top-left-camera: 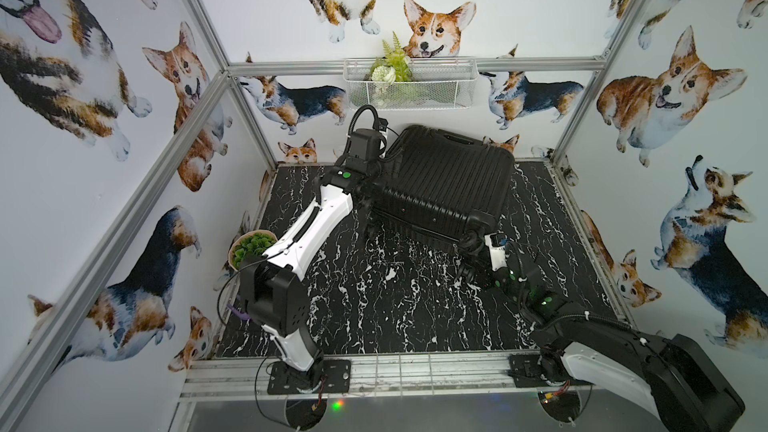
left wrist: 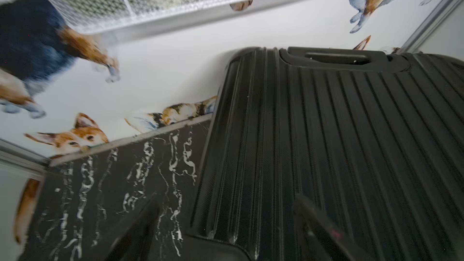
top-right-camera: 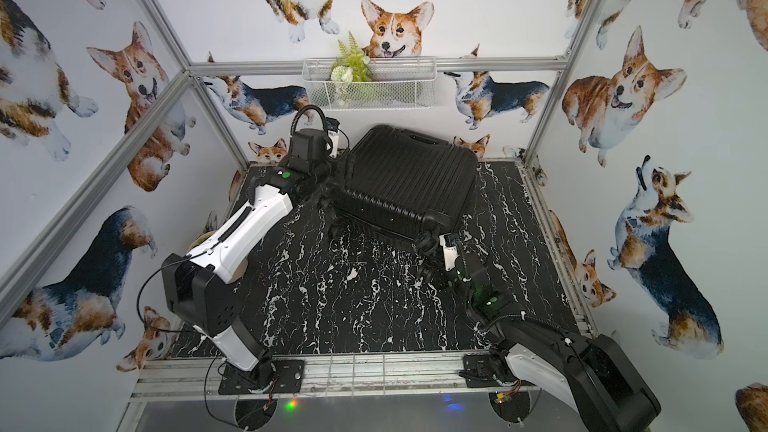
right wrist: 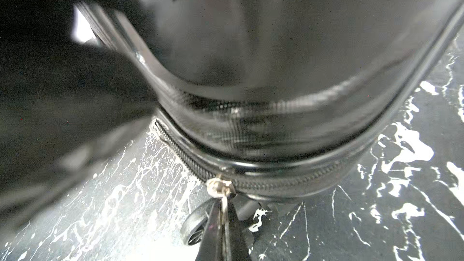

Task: Close the suitcase zippers
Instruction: Zip the zipper on the suitcase.

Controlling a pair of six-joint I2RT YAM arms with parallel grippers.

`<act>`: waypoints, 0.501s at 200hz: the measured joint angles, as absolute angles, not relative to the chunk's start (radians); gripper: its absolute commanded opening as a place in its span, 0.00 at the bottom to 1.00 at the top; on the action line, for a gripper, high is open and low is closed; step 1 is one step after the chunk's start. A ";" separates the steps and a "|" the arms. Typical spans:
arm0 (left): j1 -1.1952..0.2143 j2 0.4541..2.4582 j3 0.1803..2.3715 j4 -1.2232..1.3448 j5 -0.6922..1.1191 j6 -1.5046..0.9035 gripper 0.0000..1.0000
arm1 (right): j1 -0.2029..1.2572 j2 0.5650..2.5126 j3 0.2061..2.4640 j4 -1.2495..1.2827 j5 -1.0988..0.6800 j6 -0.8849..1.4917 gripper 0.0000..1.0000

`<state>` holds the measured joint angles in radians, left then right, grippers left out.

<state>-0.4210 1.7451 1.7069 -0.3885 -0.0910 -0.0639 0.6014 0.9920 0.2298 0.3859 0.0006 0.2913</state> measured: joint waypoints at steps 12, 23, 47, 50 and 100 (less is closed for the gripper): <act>-0.379 1.793 1.752 -0.437 -0.027 -0.105 0.85 | 0.601 0.997 0.233 0.387 -0.003 0.292 0.00; -0.342 1.833 1.787 -0.471 0.028 -0.139 0.86 | 0.601 1.001 0.235 0.386 -0.009 0.292 0.00; -0.298 1.888 1.828 -0.519 0.121 -0.189 0.87 | 0.601 1.005 0.237 0.386 -0.017 0.291 0.00; -0.293 1.894 1.832 -0.523 0.135 -0.194 0.87 | 0.601 1.006 0.238 0.386 -0.018 0.291 0.00; -0.261 1.942 1.832 -0.550 0.304 -0.242 0.86 | 0.601 1.022 0.241 0.395 -0.044 0.290 0.00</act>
